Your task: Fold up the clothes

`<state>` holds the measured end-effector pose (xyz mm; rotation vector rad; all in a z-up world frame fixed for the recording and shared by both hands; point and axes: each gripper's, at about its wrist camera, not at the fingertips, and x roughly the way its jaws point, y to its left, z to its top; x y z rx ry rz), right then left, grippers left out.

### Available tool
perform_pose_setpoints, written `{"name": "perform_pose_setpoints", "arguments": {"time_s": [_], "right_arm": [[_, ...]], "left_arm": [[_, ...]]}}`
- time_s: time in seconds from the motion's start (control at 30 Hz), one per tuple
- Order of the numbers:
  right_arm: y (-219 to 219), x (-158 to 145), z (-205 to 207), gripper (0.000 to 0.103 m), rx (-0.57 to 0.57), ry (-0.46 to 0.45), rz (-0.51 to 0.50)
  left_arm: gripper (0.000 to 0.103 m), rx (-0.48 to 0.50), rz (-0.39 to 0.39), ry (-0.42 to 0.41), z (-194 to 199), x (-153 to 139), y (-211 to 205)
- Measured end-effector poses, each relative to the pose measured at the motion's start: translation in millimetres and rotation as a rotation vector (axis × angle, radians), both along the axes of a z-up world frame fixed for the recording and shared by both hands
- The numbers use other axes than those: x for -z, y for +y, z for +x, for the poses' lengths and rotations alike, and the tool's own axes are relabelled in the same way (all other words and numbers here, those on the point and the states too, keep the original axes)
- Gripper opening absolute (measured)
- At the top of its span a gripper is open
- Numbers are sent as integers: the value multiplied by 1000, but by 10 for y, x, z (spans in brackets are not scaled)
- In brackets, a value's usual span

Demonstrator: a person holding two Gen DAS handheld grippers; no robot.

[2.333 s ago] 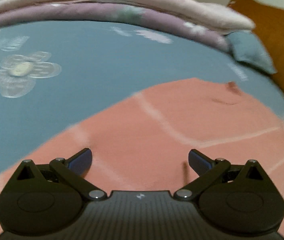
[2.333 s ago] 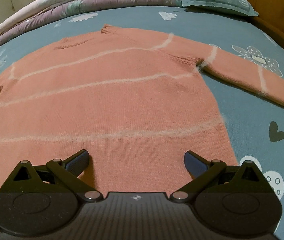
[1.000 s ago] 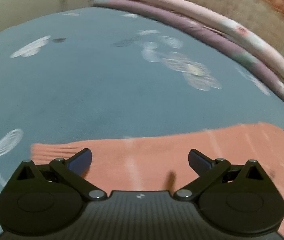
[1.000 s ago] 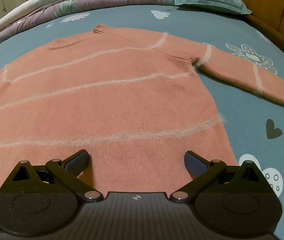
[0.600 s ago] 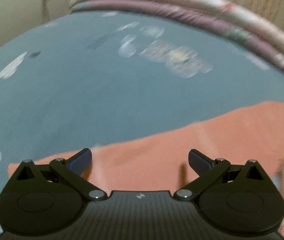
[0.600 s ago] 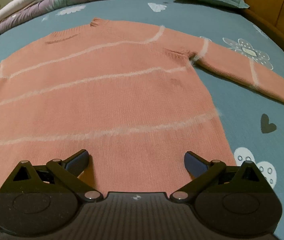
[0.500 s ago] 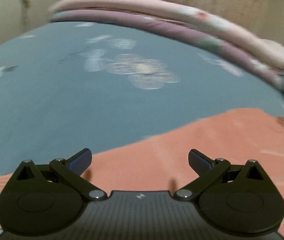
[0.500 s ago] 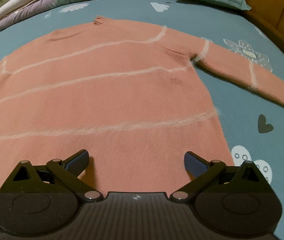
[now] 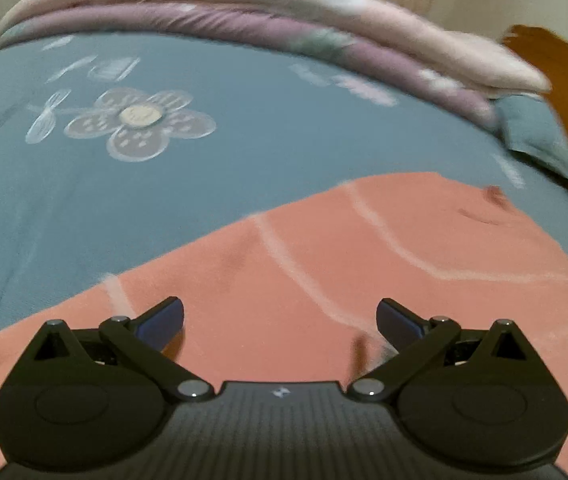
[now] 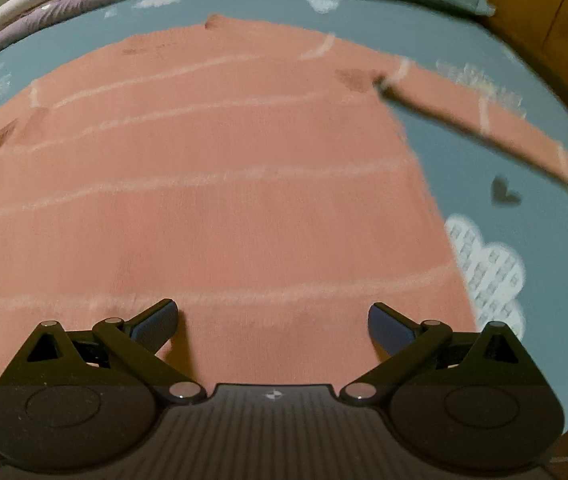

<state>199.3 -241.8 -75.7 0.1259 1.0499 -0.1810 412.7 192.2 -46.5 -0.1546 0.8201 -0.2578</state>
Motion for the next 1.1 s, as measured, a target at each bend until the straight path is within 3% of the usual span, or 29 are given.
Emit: {"name": "perform_pose_setpoints", "arguments": {"time_s": [0.1,0.3,0.37,0.47,0.6,0.7,0.8,0.97,1.1], "right_arm": [[51,62,-35,103,17,-36,-18],[98,63,16,103,49,-29,-32],[82,62,9,103,34,-34,-30],[60,74,-78,103,9,-77,-35],[2,75,-252,103,-71,-108,-35],[-51,53,-438,103,-179,-81,-55],[-114,-39,-578,103,-243,-95,-33],[-52,-180,-362,103,-400,-280,0],[147,-37,-64,103,-586,-315,-37]], "left_arm": [[102,154,6,-4,-352,-68,-224],[102,448,104,-24,-1092,-32,-925],[102,521,126,-43,-1307,-22,-1135],[102,580,129,-8,-1515,67,-1382],[102,546,190,90,-1682,276,-1559],[102,492,279,76,-1846,339,-1564],[102,438,314,81,-1979,326,-1590],[102,328,212,44,-2152,186,-1675],[102,260,155,28,-2277,201,-1747]]}}
